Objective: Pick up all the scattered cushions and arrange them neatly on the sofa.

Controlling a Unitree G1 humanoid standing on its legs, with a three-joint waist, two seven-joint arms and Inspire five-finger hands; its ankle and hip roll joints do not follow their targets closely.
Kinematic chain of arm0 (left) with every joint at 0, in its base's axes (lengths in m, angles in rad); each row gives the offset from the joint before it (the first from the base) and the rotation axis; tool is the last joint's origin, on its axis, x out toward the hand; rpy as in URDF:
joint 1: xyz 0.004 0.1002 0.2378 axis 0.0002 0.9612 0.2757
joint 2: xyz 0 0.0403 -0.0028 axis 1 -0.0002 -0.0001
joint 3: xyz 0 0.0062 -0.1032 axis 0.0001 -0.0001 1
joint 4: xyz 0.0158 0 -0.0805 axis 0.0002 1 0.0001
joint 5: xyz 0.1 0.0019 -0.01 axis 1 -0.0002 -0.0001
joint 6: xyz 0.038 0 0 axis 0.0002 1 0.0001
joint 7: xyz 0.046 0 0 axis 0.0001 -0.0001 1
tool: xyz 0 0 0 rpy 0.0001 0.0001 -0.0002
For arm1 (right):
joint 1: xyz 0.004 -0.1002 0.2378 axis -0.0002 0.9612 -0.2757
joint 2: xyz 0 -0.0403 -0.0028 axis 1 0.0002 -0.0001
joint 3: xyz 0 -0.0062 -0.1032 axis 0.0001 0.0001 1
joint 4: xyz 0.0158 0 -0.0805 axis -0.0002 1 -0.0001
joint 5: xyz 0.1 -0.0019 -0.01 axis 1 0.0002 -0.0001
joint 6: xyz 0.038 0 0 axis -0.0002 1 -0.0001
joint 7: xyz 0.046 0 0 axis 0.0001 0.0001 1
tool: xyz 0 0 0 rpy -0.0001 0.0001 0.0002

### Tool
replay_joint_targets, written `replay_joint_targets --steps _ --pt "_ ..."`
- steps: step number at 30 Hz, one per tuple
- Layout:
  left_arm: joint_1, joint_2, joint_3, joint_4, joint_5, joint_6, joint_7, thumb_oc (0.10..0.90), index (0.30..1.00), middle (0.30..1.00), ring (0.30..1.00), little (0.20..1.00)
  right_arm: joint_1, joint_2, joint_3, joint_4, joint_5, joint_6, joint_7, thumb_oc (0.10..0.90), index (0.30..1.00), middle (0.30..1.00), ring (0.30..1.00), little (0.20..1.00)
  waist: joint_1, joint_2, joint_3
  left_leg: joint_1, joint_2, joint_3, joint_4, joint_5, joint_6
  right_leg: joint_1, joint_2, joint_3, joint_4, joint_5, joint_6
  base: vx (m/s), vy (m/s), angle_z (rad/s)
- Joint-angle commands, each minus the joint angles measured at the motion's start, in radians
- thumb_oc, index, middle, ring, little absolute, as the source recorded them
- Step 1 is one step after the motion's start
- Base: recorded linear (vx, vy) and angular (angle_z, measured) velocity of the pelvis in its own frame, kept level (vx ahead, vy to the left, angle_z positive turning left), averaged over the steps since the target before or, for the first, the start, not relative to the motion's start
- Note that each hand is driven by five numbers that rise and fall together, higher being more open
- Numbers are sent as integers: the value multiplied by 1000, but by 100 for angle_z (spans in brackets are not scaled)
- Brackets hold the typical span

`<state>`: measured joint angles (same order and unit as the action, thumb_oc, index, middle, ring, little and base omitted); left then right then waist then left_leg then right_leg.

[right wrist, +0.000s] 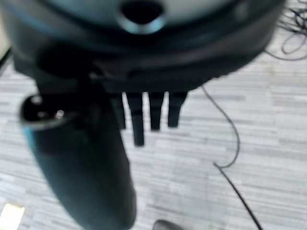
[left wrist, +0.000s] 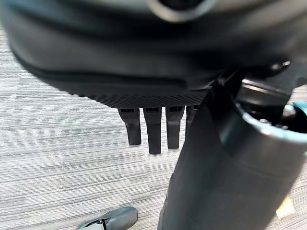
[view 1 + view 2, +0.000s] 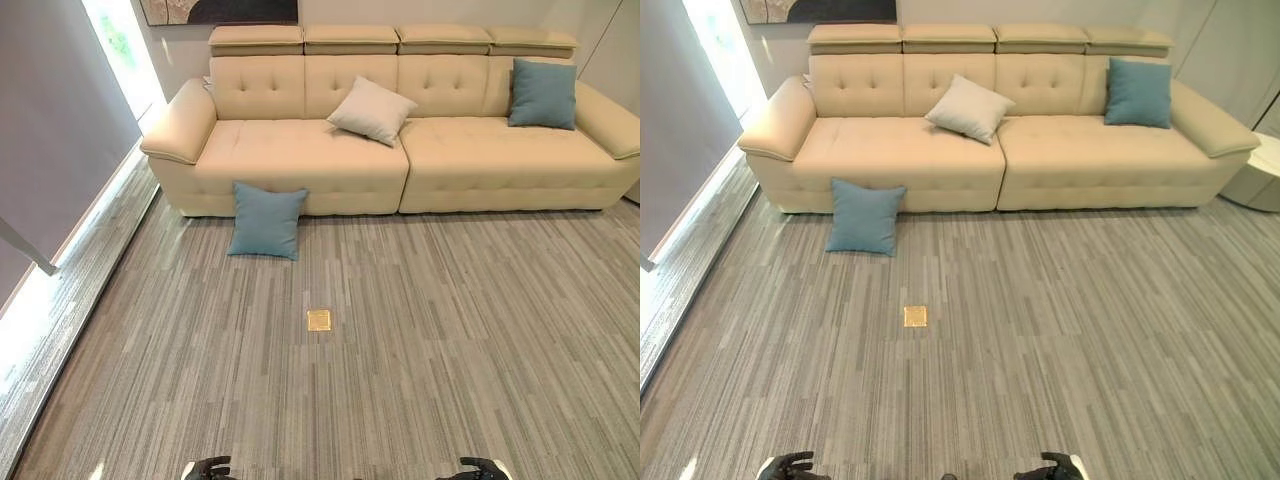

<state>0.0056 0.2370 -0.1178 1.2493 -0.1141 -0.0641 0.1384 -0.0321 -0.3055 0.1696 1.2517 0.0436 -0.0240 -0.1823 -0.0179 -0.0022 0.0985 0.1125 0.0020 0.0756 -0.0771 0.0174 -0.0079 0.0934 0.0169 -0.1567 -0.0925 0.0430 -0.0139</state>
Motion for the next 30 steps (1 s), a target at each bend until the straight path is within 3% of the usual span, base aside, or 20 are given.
replay_joint_targets --steps 1,17,25,30 --pt "-49 23 -27 39 44 -24 8 800 900 900 900 900 -49 -13 32 44 -28 -9 -24 800 900 900 900 900 -3 -35 5 17 27 13 -10 -57 -59 23 -85 4 5 -49 141 0 0 0" --pt "-46 18 -18 49 27 -20 2 800 900 900 900 900 -39 -3 44 55 -36 -5 -18 800 900 900 900 900 -1 -40 9 14 30 -16 -10 -54 -61 34 -77 -3 5 -62 127 1 -12 3" --pt "-60 25 -32 44 14 -19 -3 800 900 900 900 900 -48 -3 46 40 -24 -3 -18 800 900 900 900 900 4 -41 45 -20 38 -61 -7 -27 -63 -6 -70 -32 66 -89 96 -26 -43 16" --pt "-79 22 -39 43 -7 -17 -14 800 900 900 900 900 -56 -5 27 34 13 -11 -20 800 900 900 900 900 10 -57 82 -154 12 -91 169 -52 -73 -24 -78 -62 76 -102 74 -50 -57 36"
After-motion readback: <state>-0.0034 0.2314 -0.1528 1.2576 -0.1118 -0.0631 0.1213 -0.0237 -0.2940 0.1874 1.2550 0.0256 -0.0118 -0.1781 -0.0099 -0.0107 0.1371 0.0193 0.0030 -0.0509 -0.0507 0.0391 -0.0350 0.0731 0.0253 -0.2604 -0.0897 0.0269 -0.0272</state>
